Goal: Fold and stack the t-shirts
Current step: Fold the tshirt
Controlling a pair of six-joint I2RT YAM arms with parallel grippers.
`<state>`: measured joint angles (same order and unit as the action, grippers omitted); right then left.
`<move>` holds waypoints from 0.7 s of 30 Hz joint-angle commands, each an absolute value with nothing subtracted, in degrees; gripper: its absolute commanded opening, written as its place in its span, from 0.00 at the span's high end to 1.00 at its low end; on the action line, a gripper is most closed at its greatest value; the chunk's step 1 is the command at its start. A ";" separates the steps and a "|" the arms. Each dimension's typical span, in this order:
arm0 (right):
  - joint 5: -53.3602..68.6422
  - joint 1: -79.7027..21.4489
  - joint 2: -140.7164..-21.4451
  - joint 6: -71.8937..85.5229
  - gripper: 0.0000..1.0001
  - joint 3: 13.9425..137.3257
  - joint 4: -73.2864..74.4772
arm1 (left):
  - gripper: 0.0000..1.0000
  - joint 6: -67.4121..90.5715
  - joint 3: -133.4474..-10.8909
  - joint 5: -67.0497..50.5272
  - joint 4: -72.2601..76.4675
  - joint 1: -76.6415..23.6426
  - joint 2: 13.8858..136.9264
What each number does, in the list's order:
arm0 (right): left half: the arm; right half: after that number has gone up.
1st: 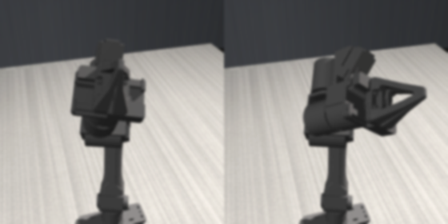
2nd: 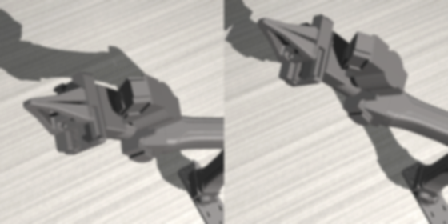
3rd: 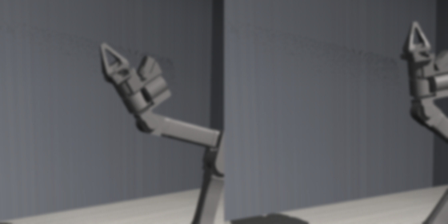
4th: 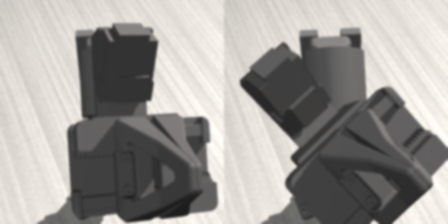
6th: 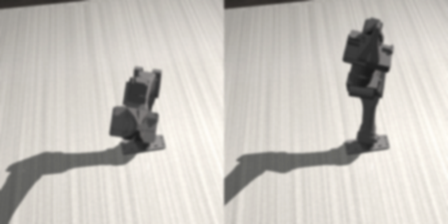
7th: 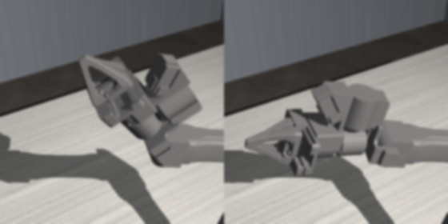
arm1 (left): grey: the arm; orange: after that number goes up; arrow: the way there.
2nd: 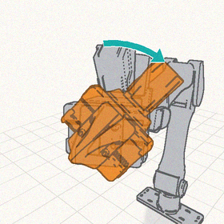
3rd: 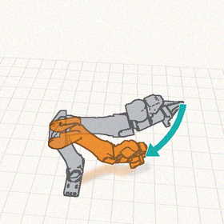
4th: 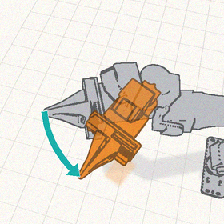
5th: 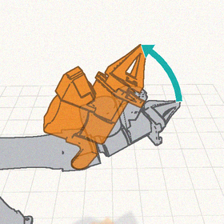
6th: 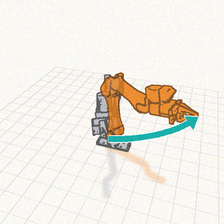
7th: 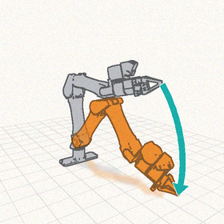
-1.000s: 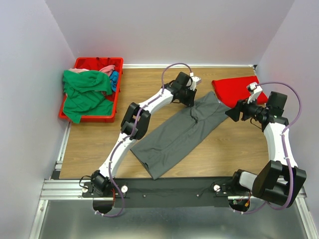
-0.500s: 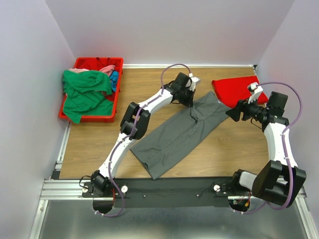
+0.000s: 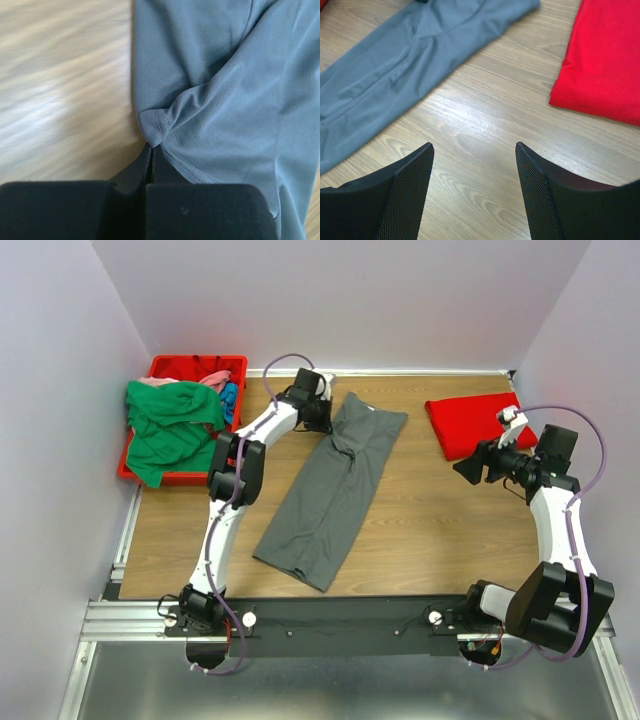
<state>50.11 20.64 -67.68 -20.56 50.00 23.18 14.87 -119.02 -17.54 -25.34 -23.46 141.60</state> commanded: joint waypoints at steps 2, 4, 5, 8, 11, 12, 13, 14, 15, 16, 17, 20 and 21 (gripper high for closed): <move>51.42 21.09 -66.36 -21.09 0.27 49.22 22.41 | 1.00 16.17 -116.54 -13.89 -26.81 -21.36 139.83; 51.42 21.09 -66.36 -21.09 0.27 49.22 22.41 | 1.00 16.61 -116.89 -13.45 -26.89 -20.31 140.01; 51.33 21.09 -66.36 -21.09 0.27 49.13 22.41 | 1.00 16.96 -116.98 -13.19 -26.81 -20.13 140.10; 51.42 21.18 -66.45 -21.18 0.27 49.04 22.41 | 1.00 17.75 -117.42 -12.22 -26.89 -19.25 140.36; 51.85 21.09 -66.71 -21.27 0.27 48.96 22.33 | 1.00 18.28 -117.95 -10.73 -26.81 -18.81 140.19; 51.94 21.09 -66.88 -21.44 0.27 48.87 22.41 | 1.00 18.54 -118.30 -10.46 -26.72 -18.72 139.84; 52.47 21.09 -66.97 -21.53 0.27 48.78 22.33 | 1.00 18.54 -118.47 -9.85 -26.63 -18.63 139.66; 52.82 21.18 -67.15 -21.62 0.27 48.78 22.32 | 1.00 18.46 -118.48 -9.84 -26.46 -18.63 139.31; 53.17 21.09 -67.24 -21.80 0.27 48.69 22.41 | 0.96 18.46 -118.91 -9.76 -26.19 -18.63 138.44; 53.43 21.09 -67.67 -21.88 0.27 48.60 22.50 | 0.84 18.20 -119.00 -10.02 -26.02 -18.55 137.82; 53.96 21.09 -67.85 -21.97 0.27 48.52 22.59 | 0.77 18.19 -118.92 -10.28 -25.75 -18.54 137.12; 54.75 21.09 -68.64 -22.85 0.27 48.43 23.03 | 0.56 17.23 -118.30 -10.55 -24.53 -18.54 132.73; 55.19 21.09 -68.90 -23.46 0.27 48.43 23.46 | 0.53 16.88 -117.17 -10.46 -23.48 -18.54 131.15</move>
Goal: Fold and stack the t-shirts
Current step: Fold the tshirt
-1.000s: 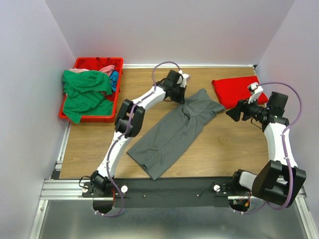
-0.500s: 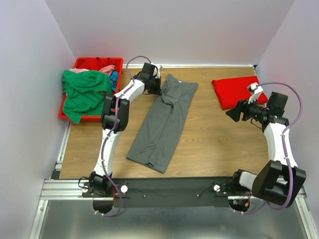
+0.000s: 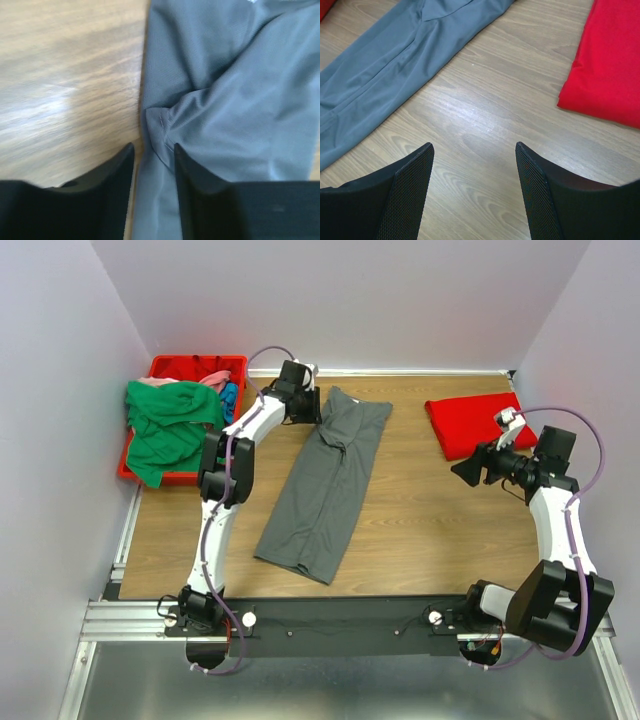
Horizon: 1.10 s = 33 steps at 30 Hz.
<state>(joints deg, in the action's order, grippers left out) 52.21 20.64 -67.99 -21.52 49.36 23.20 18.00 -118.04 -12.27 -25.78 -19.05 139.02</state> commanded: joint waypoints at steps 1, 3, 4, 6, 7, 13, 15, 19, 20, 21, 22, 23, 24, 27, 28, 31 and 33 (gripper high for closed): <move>55.37 21.09 -69.17 -23.90 0.27 48.34 23.73 | 0.51 15.74 -116.38 -10.55 -22.86 -18.54 127.57; 55.98 21.09 -69.87 -25.05 0.27 48.16 24.61 | 0.47 14.60 -113.04 -9.85 -20.49 -18.54 120.79; 56.25 21.09 -70.05 -25.57 0.27 48.16 24.96 | 0.45 13.72 -111.55 -9.32 -19.61 -18.54 117.98; 57.39 21.09 -70.75 -27.15 0.27 47.99 26.27 | 0.42 10.21 -105.58 -8.53 -16.97 -18.54 112.18; 57.91 21.09 -71.01 -27.68 0.27 48.16 26.71 | 0.38 8.37 -102.95 -7.22 -15.92 -18.54 105.80; 65.12 17.94 -76.54 -37.07 0.27 50.97 38.03 | 0.19 7.29 -73.34 -3.69 -3.70 -17.49 75.89; 62.59 12.76 -77.69 -38.67 0.27 52.29 40.51 | 0.16 6.77 -63.87 -4.57 -2.03 -17.23 69.11; 55.29 4.67 -78.57 -38.85 0.27 53.70 40.25 | 0.14 4.49 -52.75 -5.63 -2.46 -16.96 52.78; 54.24 3.01 -79.10 -38.59 0.27 54.40 40.25 | 0.14 4.31 -51.17 -5.45 -2.98 -16.96 50.65; 52.31 2.21 -79.71 -37.71 0.27 55.10 40.25 | 0.14 3.96 -48.19 -5.54 -3.68 -16.96 48.62; 51.51 1.76 -80.33 -37.18 0.27 57.02 40.08 | 0.14 3.52 -46.95 -5.89 -3.87 -16.96 44.86; 50.63 0.80 -81.03 -36.39 0.27 57.91 39.82 | 0.14 3.60 -45.72 -5.98 -3.95 -16.96 43.08; 49.23 0.36 -82.86 -34.99 0.27 59.05 39.29 | 0.14 3.69 -43.35 -6.15 -3.87 -16.96 41.50; 47.11 -1.22 -86.64 -30.61 0.27 61.87 36.84 | 0.13 4.74 -39.92 -5.98 -1.51 -16.96 35.52; 46.76 -1.32 -87.79 -29.11 0.27 62.40 35.96 | 0.13 4.83 -39.21 -5.72 -0.97 -16.96 33.16; 45.27 -1.41 -92.10 -24.01 0.27 65.21 32.53 | 0.11 5.97 -36.57 -3.78 1.04 -16.96 29.37; 44.21 -1.41 -94.47 -21.03 0.27 67.93 30.86 | 0.11 6.33 -35.08 -3.43 1.76 -16.96 27.96</move>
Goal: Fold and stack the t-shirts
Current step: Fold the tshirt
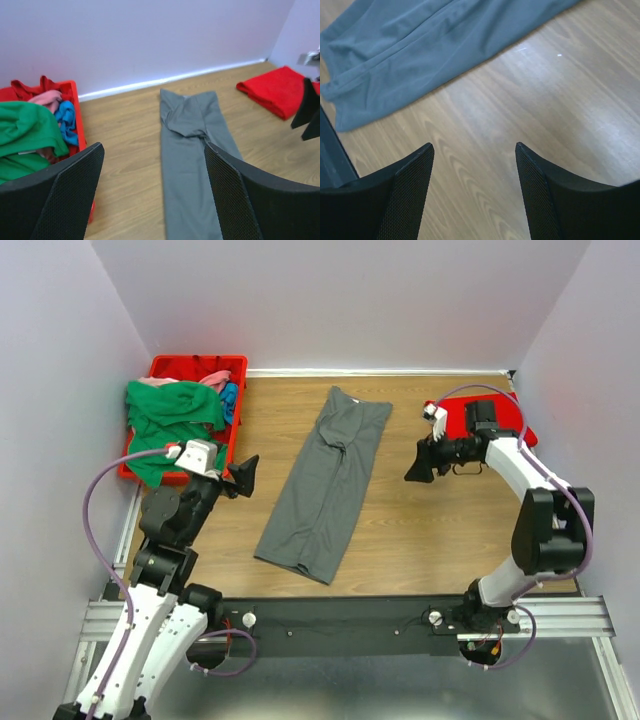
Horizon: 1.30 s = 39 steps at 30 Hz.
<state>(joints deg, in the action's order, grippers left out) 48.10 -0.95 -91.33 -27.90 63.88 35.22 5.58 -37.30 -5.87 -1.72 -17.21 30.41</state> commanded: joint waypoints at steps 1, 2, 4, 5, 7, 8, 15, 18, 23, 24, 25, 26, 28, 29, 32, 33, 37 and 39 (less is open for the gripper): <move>43.77 -1.41 -96.74 -19.79 0.27 68.81 30.24 | 0.11 6.33 -34.89 -2.99 1.84 -16.96 27.08; 42.99 -1.41 -98.25 -18.56 0.27 70.82 29.28 | 0.11 6.33 -34.89 -2.64 1.85 -16.88 26.72; 42.63 -1.41 -102.10 -14.95 0.28 72.76 28.48 | 0.11 6.33 -34.80 -2.02 2.02 -16.96 26.11; 42.37 -1.41 -103.17 -13.55 0.28 73.90 27.87 | 0.11 6.24 -34.80 -1.50 2.02 -16.96 26.10; 41.84 -1.41 -106.15 -9.77 0.29 76.46 26.28 | 0.11 6.15 -34.80 -1.23 1.93 -16.96 26.45; 41.40 -1.41 -107.04 -8.36 0.29 77.25 25.58 | 0.11 6.15 -34.80 -1.23 1.93 -16.96 26.46; 39.82 -1.49 -112.93 -1.59 0.30 83.31 22.77 | 0.11 5.98 -34.80 -0.44 2.11 -16.96 26.80; 39.55 -1.41 -115.48 -0.18 0.30 85.77 22.50 | 0.11 5.89 -34.72 -0.44 2.28 -16.96 27.07; 39.20 -1.49 -119.17 -0.18 0.30 89.29 22.59 | 0.11 5.80 -34.80 -0.53 2.29 -16.96 27.68; 38.76 -1.41 -119.53 -0.18 0.30 90.25 22.67 | 0.11 5.80 -34.80 -0.44 2.37 -16.96 27.77; 38.67 -1.41 -120.31 -0.18 0.30 90.70 22.68 | 0.11 5.80 -34.80 -0.53 2.37 -16.96 27.69; 38.67 -1.49 -120.67 -0.18 0.30 91.05 22.68 | 0.11 5.71 -34.80 -0.44 2.37 -16.96 27.77; 38.76 -1.41 -121.37 -0.18 0.30 91.84 22.59 | 0.11 5.71 -34.80 -0.53 2.37 -16.96 27.69; 38.93 -1.49 -121.90 -0.18 0.30 92.02 22.67 | 0.11 5.71 -34.80 -0.44 2.37 -16.96 27.69; 39.29 -1.41 -122.69 -0.18 0.30 92.20 22.68 | 0.11 5.71 -34.80 -0.53 2.46 -16.96 27.69; 39.29 -1.49 -122.78 -0.18 0.30 92.20 22.59 | 0.11 5.71 -34.80 -0.44 2.46 -16.96 27.60; 39.55 -1.41 -123.22 -0.18 0.30 92.37 22.68 | 0.11 5.71 -34.80 -0.44 2.46 -16.96 27.60; 39.55 -1.49 -123.48 1.48 0.30 92.37 22.68 | 0.11 5.63 -34.80 -0.44 2.46 -16.96 27.68</move>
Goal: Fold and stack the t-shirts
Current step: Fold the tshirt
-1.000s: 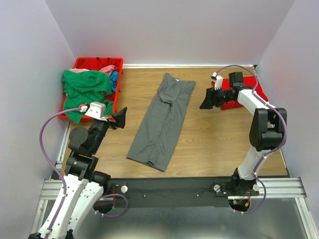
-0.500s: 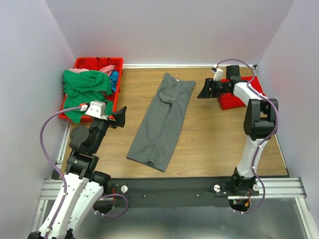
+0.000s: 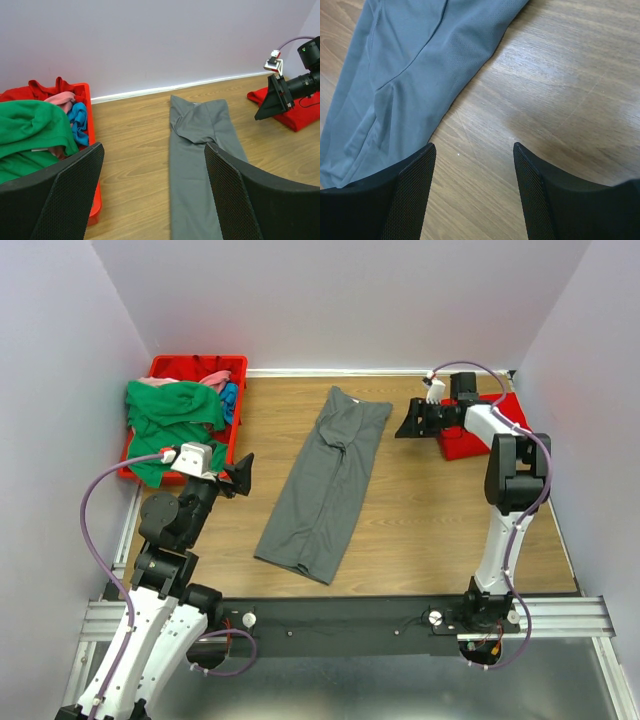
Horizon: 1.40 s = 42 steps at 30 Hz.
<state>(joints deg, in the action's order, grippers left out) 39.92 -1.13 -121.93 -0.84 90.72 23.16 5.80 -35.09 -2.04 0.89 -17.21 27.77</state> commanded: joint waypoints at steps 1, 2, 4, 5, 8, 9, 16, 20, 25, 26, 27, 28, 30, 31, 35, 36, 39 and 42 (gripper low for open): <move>39.64 -1.49 -123.83 1.49 0.30 92.37 22.68 | 0.11 5.63 -34.80 -0.53 2.46 -16.96 27.69; 39.73 -1.49 -124.01 1.49 0.30 92.46 22.68 | 0.11 5.63 -34.80 -0.44 2.46 -16.96 27.69; 39.81 -1.49 -124.36 1.84 0.30 92.64 22.59 | 0.11 5.63 -34.80 -0.44 2.37 -16.96 27.60; 39.99 -1.49 -124.89 2.02 0.30 92.81 22.67 | 0.11 5.54 -34.80 -0.53 2.46 -16.96 27.60; 40.34 -1.50 -125.59 2.64 0.30 93.34 22.67 | 0.11 5.54 -34.80 -0.44 2.37 -16.96 27.69; 40.43 -1.49 -125.77 2.90 0.30 93.51 22.59 | 0.11 5.54 -34.80 -0.53 2.37 -16.96 27.77; 40.87 -1.49 -128.14 4.74 0.30 95.53 22.59 | 0.11 5.54 -34.80 -0.61 2.37 -16.96 28.12; 40.61 -1.67 -130.07 6.06 0.30 97.99 22.50 | 0.11 5.54 -34.80 -0.53 2.29 -16.96 28.30; 39.11 -3.07 -132.53 7.82 0.31 100.63 22.41 | 0.11 5.63 -34.80 -0.53 2.29 -16.96 28.30; 39.11 -3.34 -133.15 7.82 0.31 100.63 22.50 | 0.11 5.63 -34.80 -0.44 2.29 -16.96 28.39; 39.37 -3.60 -133.68 8.08 0.31 101.24 22.50 | 0.11 5.63 -34.72 -0.53 2.29 -16.96 28.48; 39.72 -4.04 -134.20 8.43 0.31 102.38 22.50 | 0.11 5.63 -34.72 -0.44 2.29 -16.96 28.56; 39.64 -5.53 -135.70 8.87 0.31 103.44 22.50 | 0.11 5.54 -34.80 -0.44 2.28 -16.96 28.74; 39.38 -5.97 -136.14 9.14 0.32 103.97 22.59 | 0.11 5.54 -34.80 -0.44 2.20 -16.96 28.65; 37.80 -8.26 -137.90 10.63 0.42 106.26 22.59 | 0.11 5.45 -34.80 -0.44 2.20 -16.96 28.74; 36.84 -8.44 -138.42 11.33 0.45 106.43 22.59 | 0.11 5.45 -34.80 -0.53 2.20 -16.96 28.74; 34.72 -8.70 -139.04 12.21 0.55 106.79 22.59 | 0.12 5.45 -34.80 -0.44 2.20 -16.96 28.74; 32.09 -8.79 -139.22 13.18 0.65 106.88 22.59 | 0.12 5.36 -34.80 -0.53 2.20 -16.96 28.74</move>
<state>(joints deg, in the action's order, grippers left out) 37.60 -8.91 -136.49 11.18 105.82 21.93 5.78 -35.09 -2.02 1.15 -17.21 28.75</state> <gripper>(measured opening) 0.400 0.885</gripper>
